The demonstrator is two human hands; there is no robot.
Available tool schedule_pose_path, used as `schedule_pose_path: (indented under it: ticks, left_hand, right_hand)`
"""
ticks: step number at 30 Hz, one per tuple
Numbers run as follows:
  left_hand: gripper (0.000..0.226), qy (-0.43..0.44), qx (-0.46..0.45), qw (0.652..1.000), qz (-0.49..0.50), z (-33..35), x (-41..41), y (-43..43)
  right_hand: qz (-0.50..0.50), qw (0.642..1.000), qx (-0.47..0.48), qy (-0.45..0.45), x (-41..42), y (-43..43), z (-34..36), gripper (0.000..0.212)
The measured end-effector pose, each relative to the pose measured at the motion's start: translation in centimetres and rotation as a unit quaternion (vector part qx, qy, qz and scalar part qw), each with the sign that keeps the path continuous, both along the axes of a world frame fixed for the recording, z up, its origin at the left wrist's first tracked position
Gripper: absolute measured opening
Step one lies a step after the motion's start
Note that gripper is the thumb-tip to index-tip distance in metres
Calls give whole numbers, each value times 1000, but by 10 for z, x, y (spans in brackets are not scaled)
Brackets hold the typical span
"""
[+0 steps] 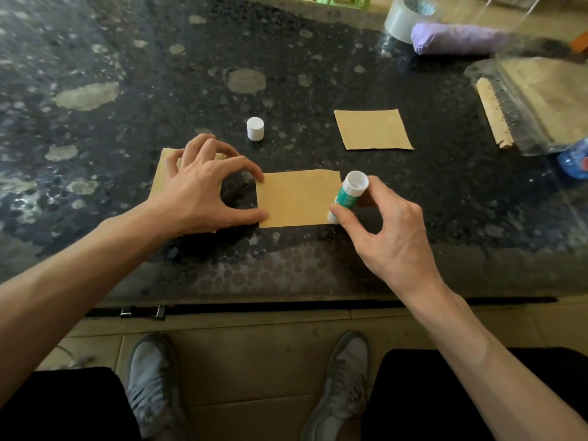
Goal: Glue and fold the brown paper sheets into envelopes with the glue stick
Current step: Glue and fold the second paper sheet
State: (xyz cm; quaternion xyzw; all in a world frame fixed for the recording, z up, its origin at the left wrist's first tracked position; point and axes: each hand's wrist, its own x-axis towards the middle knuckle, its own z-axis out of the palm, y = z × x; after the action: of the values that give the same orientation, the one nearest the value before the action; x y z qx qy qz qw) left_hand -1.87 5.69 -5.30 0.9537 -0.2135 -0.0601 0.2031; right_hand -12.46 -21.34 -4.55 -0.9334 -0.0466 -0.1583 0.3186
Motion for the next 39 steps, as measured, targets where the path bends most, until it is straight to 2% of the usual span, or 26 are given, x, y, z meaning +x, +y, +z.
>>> schedule_pose_path:
  ticks: [18,24,26,29,31,33,35,39]
  left_hand:
    - [73,1,7,1000,-5,-1,0,1]
    - [70,-6,5,1000,-2,-2,1,0]
    - [74,-8,6,1000,-5,-3,2,1]
    - [75,-5,8,1000,-3,-3,2,1]
    - [74,-8,12,1000,-2,-2,2,1]
    - [75,-9,10,1000,-3,-2,1,1]
    - [77,-10,4,1000,-1,-2,1,1]
    - [71,-10,1,1000,-1,-2,-1,0]
  right_hand:
    - [-13,1000,-15,-5,0,-10,1,28]
    - [-15,1000,-10,-3,0,-13,3,27]
    - [-28,999,34,3,1,-15,3,24]
    - [-51,982,184,10,4,-18,-2,20]
    - [-80,945,318,8,6,-18,-7,20]
    - [-115,908,404,3,8,-19,-11,18]
    - [-130,893,431,1,10,-21,-14,15]
    - [-129,890,438,2,12,-19,-13,15]
